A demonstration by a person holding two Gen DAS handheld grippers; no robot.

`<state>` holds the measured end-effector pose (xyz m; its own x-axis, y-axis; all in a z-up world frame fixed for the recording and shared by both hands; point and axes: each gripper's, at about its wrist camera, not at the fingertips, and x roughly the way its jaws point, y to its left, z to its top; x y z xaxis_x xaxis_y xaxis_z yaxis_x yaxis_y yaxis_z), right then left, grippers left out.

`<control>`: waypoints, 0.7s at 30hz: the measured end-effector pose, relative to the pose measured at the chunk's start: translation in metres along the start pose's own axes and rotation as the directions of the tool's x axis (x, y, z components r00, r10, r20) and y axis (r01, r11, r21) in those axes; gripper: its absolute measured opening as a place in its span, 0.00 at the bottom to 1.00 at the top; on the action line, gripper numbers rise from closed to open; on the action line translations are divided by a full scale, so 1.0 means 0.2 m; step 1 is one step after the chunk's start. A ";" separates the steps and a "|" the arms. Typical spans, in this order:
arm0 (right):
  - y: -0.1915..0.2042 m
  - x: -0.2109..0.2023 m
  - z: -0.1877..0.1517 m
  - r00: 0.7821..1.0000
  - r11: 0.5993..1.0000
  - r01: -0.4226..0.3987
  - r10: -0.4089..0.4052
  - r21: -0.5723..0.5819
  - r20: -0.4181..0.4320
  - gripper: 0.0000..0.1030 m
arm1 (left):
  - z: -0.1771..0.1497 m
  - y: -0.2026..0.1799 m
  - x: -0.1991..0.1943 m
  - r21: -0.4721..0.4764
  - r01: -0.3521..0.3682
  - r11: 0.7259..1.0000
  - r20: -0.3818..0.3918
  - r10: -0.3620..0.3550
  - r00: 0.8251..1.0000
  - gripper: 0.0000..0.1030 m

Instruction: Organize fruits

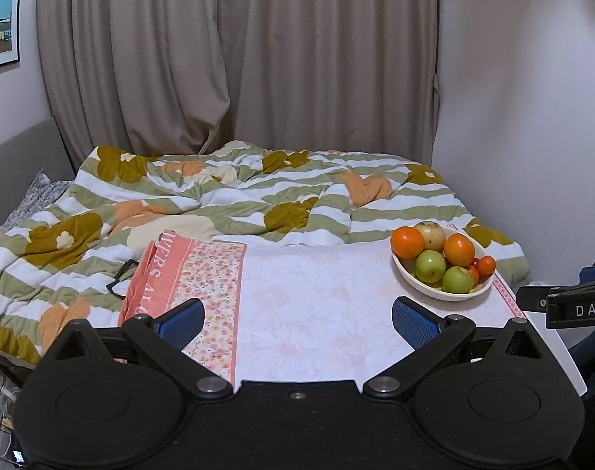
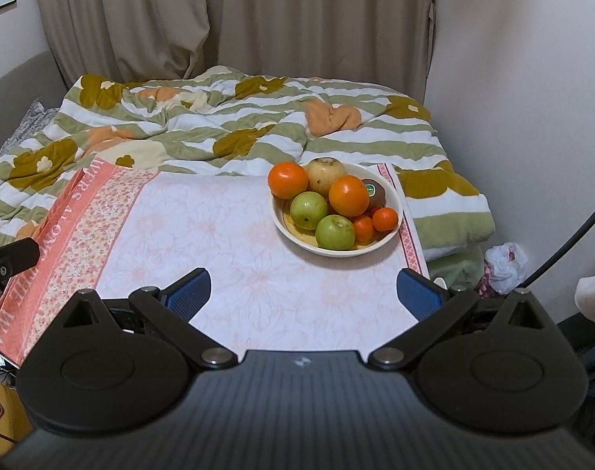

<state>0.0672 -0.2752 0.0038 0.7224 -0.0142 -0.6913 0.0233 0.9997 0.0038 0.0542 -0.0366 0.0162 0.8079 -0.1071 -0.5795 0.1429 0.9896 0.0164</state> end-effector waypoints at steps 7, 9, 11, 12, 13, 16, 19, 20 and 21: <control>-0.01 0.01 -0.01 1.000 1.000 -0.010 0.010 0.012 -0.005 1.00 | 0.00 -0.01 0.00 0.004 -0.006 1.000 0.005 0.006 1.000 1.00; -0.01 0.01 -0.01 1.000 1.000 -0.011 0.011 0.013 -0.006 1.00 | 0.01 -0.01 0.01 0.003 -0.009 1.000 0.004 0.009 1.000 1.00; -0.01 0.01 -0.01 1.000 1.000 -0.011 0.011 0.013 -0.006 1.00 | 0.01 -0.01 0.01 0.002 -0.011 1.000 0.003 0.011 1.000 1.00; -0.01 0.01 -0.01 1.000 1.000 -0.012 0.012 0.013 -0.005 1.00 | 0.01 -0.01 0.01 0.003 -0.012 1.000 0.003 0.012 1.000 1.00; -0.01 0.02 -0.01 1.000 1.000 -0.012 0.012 0.014 -0.006 1.00 | 0.00 -0.01 0.01 0.004 -0.014 1.000 0.003 0.014 1.000 1.00; 0.00 0.02 -0.01 1.000 1.000 -0.012 0.013 0.015 -0.007 1.00 | 0.01 -0.01 0.01 0.008 -0.018 1.000 0.004 0.018 1.000 1.00; 0.00 0.02 -0.01 1.000 1.000 -0.015 0.015 0.015 -0.007 1.00 | 0.01 -0.01 0.00 0.014 -0.023 1.000 0.006 0.023 1.000 1.00; 0.00 0.02 -0.01 1.000 1.000 -0.015 0.015 0.015 -0.007 1.00 | 0.00 -0.01 0.00 0.015 -0.025 1.000 0.007 0.025 1.000 1.00; 0.01 0.02 -0.01 1.000 1.000 -0.015 0.015 0.014 -0.008 1.00 | 0.00 -0.01 0.01 0.015 -0.026 1.000 0.007 0.026 1.000 1.00</control>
<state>0.0696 -0.2730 -0.0007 0.7172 0.0011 -0.6968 0.0218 0.9995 0.0240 0.0552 -0.0390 0.0162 0.8156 -0.0820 -0.5728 0.1306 0.9905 0.0441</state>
